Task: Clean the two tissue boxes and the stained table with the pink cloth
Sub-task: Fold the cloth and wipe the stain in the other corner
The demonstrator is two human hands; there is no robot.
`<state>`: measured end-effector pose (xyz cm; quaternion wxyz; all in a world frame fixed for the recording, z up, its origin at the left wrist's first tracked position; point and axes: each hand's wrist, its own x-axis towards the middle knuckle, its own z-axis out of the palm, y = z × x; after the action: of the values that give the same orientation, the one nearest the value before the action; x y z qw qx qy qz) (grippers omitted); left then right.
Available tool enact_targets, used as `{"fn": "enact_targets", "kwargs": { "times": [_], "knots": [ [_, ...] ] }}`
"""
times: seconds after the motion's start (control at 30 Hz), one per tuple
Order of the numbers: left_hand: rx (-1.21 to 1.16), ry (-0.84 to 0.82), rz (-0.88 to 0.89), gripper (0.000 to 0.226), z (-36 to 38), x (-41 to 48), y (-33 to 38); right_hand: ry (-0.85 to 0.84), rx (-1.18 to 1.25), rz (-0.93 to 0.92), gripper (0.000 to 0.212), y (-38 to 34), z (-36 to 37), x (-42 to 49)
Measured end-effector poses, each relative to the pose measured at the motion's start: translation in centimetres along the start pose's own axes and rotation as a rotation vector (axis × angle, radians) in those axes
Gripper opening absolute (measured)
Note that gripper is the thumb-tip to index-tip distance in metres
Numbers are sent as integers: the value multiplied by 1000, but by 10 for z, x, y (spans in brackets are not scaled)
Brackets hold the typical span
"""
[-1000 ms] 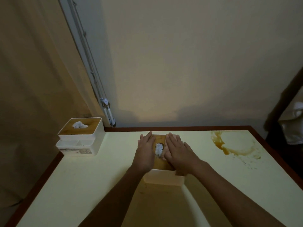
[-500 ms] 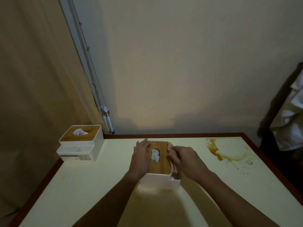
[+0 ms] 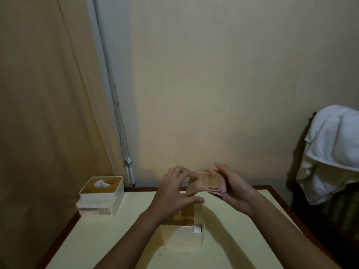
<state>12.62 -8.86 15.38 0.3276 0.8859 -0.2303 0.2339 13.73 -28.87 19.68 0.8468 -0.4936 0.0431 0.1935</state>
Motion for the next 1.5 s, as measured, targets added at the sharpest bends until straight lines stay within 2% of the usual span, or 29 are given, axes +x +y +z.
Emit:
{"fn": "enact_targets", "kwargs": {
  "times": [0.13,0.3,0.4,0.5,0.57,0.63,0.73,0.77,0.87,0.9,1.0,1.07,1.13,1.17,1.27,1.33,1.43,1.5],
  "knots": [
    [101,6,95,31,-22,3,13,-31,-41,-9,41,-3,3,-25],
    [-170,-141,0,9,-44,6,34,-11,-311,-14,42,-2,-5,-43],
    [-291,-215,-91,7,-46,8,40,-61,-398,25,48,-4,-11,-54],
    [-362,-148,-180,15,-42,9,41,-166,-622,20,57,-5,-17,-63],
    [-403,-101,-231,18,-41,11,41,-225,-777,-14,52,-5,-19,-68],
    [-396,-57,-259,11,-41,14,39,-294,-928,-48,48,-7,-19,-70],
    [-383,-22,-289,5,-41,20,41,-314,-1122,-150,54,-4,-15,-72],
    [-358,-5,-283,5,-40,22,43,-302,-1141,-197,57,-1,-13,-71],
    [-224,14,-227,5,-40,29,52,-265,-1122,-359,87,11,-7,-68],
    [-213,-3,-215,8,-41,32,55,-270,-1085,-392,89,14,-5,-67],
    [-209,-81,-219,14,-45,38,62,-221,-1010,-462,74,22,-3,-58],
    [-235,-162,-211,19,-50,38,63,-111,-1067,-537,51,25,-9,-48],
    [-251,-243,-185,25,-56,37,62,-77,-1136,-571,35,24,-18,-40],
    [-224,-274,-157,27,-58,35,61,-89,-1149,-557,37,22,-23,-38],
    [-154,-381,-66,29,-60,32,56,-153,-1209,-510,69,18,-35,-37],
    [-117,-447,-1,27,-58,30,57,-118,-1285,-525,80,21,-39,-34],
    [-40,-473,108,24,-51,31,65,-53,-1311,-589,72,29,-42,-29],
    [-58,-438,118,24,-46,32,66,-74,-1331,-595,47,31,-45,-25]
  ]
}}
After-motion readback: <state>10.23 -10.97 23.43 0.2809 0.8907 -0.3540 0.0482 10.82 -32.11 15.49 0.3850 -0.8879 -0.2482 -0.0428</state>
